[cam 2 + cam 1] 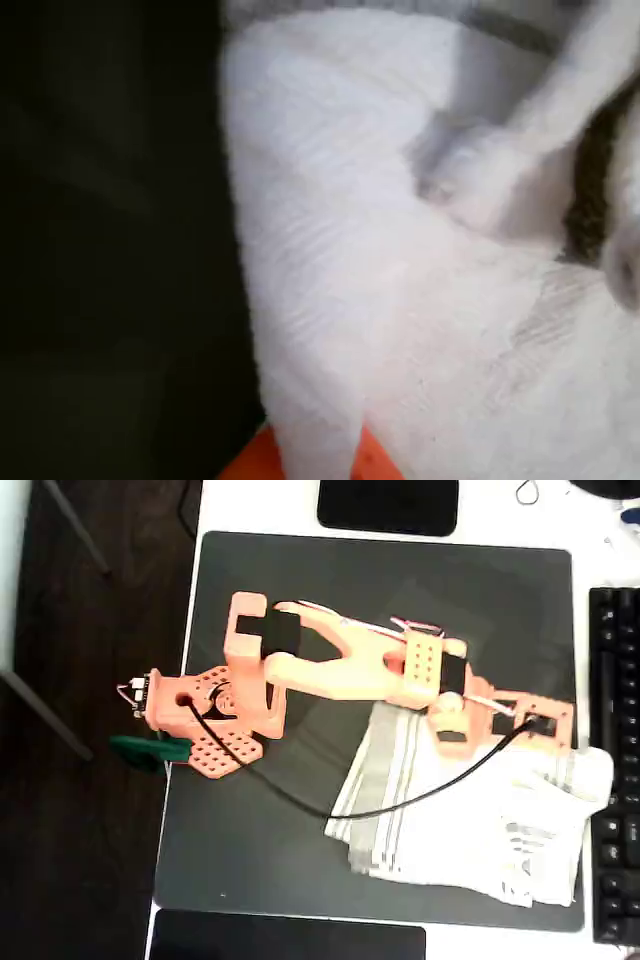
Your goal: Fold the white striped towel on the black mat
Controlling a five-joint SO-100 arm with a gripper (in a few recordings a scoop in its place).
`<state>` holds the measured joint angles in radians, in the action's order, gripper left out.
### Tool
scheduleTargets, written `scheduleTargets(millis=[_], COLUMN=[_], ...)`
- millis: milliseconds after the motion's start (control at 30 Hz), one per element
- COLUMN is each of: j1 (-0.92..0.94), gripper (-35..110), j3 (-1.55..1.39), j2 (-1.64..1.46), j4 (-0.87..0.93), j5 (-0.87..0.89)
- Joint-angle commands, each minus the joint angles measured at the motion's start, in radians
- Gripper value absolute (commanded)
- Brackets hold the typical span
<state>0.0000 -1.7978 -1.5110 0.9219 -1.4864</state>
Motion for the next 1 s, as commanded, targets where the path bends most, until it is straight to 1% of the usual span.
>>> scheduleTargets(millis=[0, 167, 367, 633, 767, 833, 933, 967], j1=[-0.069, -0.149, -0.235, -0.31, -0.334, -0.328, -0.31, -0.302], gripper=[0, 0, 0, 0, 0, 4, 14, 15], j3=[0.094, 0.11, 0.028, -0.017, 0.011, 0.011, 0.006, 0.006], j2=[-0.005, -0.012, -0.049, -0.057, -0.049, -0.06, -0.097, -0.11], j4=[0.037, 0.103, 0.137, 0.075, 0.1, 0.106, 0.147, 0.161], j5=[0.015, 0.037, 0.041, 0.124, 0.16, 0.184, 0.198, 0.198])
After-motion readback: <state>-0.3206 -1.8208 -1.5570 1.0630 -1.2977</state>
